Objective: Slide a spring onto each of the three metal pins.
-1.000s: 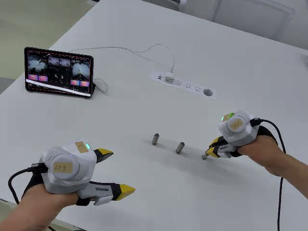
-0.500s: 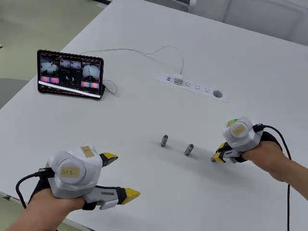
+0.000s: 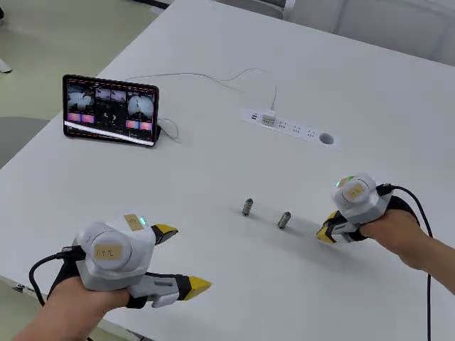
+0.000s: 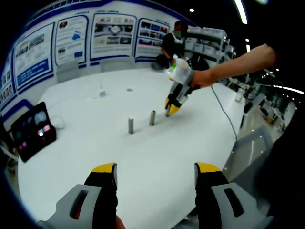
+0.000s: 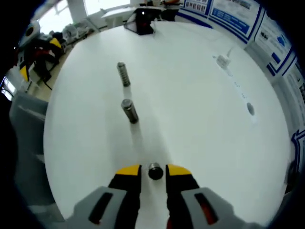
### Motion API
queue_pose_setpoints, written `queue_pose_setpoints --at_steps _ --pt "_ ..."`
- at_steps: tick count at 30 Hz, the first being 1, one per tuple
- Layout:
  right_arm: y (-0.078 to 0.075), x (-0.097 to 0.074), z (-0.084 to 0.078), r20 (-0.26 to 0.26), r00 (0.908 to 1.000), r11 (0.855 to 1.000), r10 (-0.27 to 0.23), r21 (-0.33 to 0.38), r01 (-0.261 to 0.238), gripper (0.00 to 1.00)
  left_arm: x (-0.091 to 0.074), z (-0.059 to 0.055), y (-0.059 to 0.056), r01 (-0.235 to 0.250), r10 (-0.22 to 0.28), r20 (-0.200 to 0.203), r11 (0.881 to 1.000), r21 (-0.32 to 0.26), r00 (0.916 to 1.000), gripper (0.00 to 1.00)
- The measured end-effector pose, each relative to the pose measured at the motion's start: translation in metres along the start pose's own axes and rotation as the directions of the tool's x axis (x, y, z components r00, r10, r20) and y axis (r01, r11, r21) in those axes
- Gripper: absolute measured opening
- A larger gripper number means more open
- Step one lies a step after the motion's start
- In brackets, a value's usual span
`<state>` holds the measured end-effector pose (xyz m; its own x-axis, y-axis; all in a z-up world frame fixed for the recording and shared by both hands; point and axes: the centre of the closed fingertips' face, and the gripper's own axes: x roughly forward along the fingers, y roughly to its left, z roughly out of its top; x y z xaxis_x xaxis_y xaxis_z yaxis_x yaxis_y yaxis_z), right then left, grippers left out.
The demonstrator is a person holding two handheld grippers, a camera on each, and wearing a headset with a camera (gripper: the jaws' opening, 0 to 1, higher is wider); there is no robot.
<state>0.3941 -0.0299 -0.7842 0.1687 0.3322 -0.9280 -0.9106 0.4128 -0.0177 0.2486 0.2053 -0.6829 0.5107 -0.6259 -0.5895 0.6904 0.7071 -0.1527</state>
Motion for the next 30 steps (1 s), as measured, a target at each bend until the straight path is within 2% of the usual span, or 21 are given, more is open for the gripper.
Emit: queue_pose_setpoints --at_steps 8,21,24,28,30 --pt "0.002 -0.009 -0.003 0.038 0.9992 0.998 -0.011 0.068 0.008 0.30 0.002 0.002 -0.002 0.004 -0.004 0.008 1.000 0.000 1.0000 0.68" --pt "0.010 -0.024 -0.011 0.109 0.9938 0.983 -0.025 0.183 0.005 0.47 0.010 0.014 -0.002 0.022 -0.022 0.021 1.000 0.003 0.9995 0.68" --pt "0.012 -0.028 -0.012 0.144 0.9891 0.974 -0.029 0.228 -0.004 0.49 0.012 0.016 -0.002 0.025 -0.025 0.020 1.000 0.001 0.9995 0.69" --pt "0.017 -0.034 -0.012 0.201 0.9791 0.949 -0.034 0.313 -0.031 0.53 0.014 0.021 -0.003 0.034 -0.034 0.035 0.999 -0.012 0.9988 0.69" --pt "0.018 -0.037 -0.013 0.222 0.9740 0.942 -0.044 0.334 -0.033 0.55 0.015 0.023 -0.002 0.033 -0.033 0.036 0.999 -0.009 0.9988 0.70"
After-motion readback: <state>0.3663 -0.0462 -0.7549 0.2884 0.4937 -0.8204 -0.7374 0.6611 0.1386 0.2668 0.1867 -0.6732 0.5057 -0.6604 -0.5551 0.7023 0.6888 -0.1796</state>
